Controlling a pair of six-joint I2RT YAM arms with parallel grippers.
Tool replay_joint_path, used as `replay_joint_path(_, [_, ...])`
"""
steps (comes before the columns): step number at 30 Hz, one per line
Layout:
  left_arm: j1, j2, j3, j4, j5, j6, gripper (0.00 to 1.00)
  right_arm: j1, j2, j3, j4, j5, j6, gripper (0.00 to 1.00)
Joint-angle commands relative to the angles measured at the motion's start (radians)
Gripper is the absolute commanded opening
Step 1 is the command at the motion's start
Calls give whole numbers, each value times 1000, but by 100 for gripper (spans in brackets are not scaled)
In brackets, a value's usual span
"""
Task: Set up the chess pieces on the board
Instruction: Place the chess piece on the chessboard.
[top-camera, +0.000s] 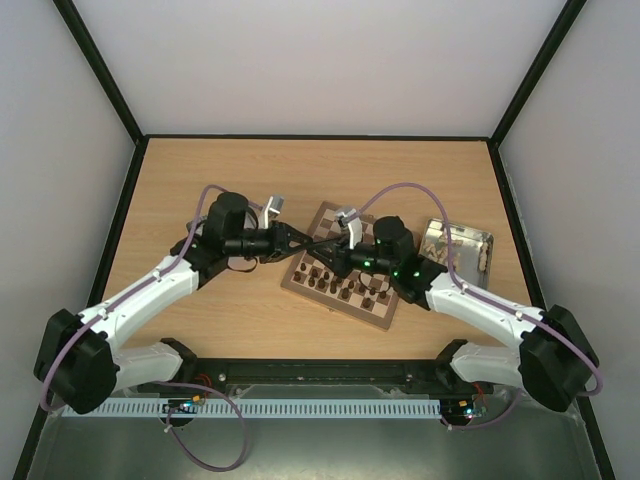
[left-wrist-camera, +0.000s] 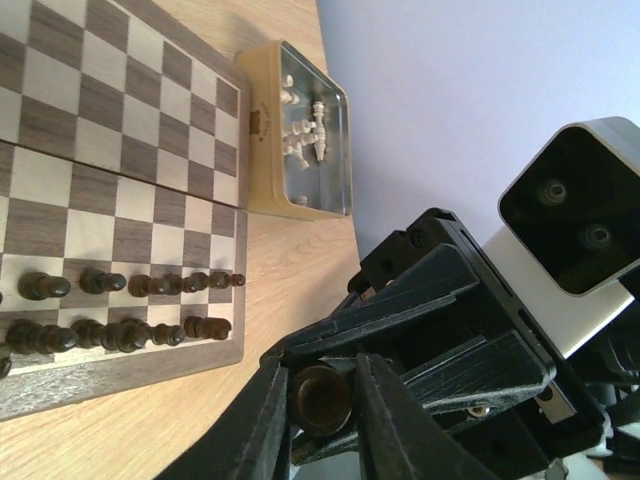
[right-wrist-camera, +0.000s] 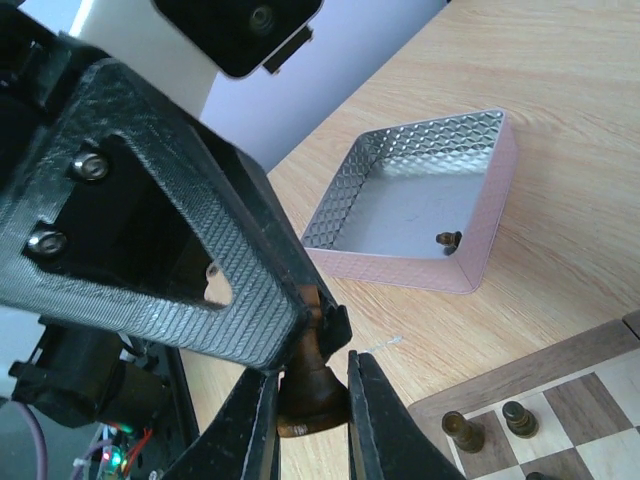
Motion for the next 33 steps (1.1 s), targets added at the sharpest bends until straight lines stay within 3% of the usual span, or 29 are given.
replay_joint_path(1, [-2, -18, 35, -29, 95, 11, 16, 5, -20, -12, -13, -47, -104, 3])
replay_joint_path(5, [1, -12, 40, -34, 83, 20, 8, 4, -39, -19, -18, -43, -98, 8])
replay_joint_path(9, [-2, -9, 76, -111, -13, 97, 9, 5, -80, -7, -104, 97, -45, 46])
replay_joint_path(12, [-14, -9, 109, -192, -152, 177, 10, 5, -159, -13, -196, 297, 0, 59])
replay_joint_path(18, [-151, 51, 166, -260, -492, 305, 10, 2, -383, 1, -430, 899, 160, 61])
replay_joint_path(23, [-416, 214, 282, -314, -817, 398, 10, -7, -451, 121, -702, 1351, 380, 62])
replay_joint_path(27, [-554, 376, 377, -360, -914, 440, 10, -7, -531, 192, -776, 1445, 441, 62])
replay_joint_path(33, [-674, 540, 431, -298, -925, 489, 11, -7, -642, 192, -766, 1469, 447, 62])
